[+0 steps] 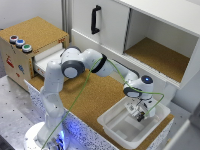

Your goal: Go towards the purple block and pick it up

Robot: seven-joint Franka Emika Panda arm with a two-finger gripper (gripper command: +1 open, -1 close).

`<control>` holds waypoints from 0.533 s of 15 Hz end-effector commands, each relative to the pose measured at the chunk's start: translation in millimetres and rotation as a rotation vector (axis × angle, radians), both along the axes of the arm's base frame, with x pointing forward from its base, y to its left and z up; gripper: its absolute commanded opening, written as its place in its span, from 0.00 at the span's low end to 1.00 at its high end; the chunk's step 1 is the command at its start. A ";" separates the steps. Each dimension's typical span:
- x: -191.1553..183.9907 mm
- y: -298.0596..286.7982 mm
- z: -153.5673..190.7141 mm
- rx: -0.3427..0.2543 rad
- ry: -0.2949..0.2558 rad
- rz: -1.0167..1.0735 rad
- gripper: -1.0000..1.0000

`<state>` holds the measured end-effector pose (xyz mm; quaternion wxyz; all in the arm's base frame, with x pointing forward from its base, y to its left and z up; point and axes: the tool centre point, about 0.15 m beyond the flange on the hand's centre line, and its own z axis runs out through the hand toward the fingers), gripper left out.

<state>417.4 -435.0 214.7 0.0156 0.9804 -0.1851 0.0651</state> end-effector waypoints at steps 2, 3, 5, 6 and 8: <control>1.8 -3.7 -5.9 -0.012 0.080 -0.015 0.00; 2.1 0.3 -1.1 -0.009 0.071 -0.009 0.00; 4.5 14.4 21.7 0.002 0.020 0.022 0.00; 6.3 27.2 42.7 0.003 -0.020 0.053 0.00; 7.0 65.7 94.9 0.010 -0.101 0.147 0.00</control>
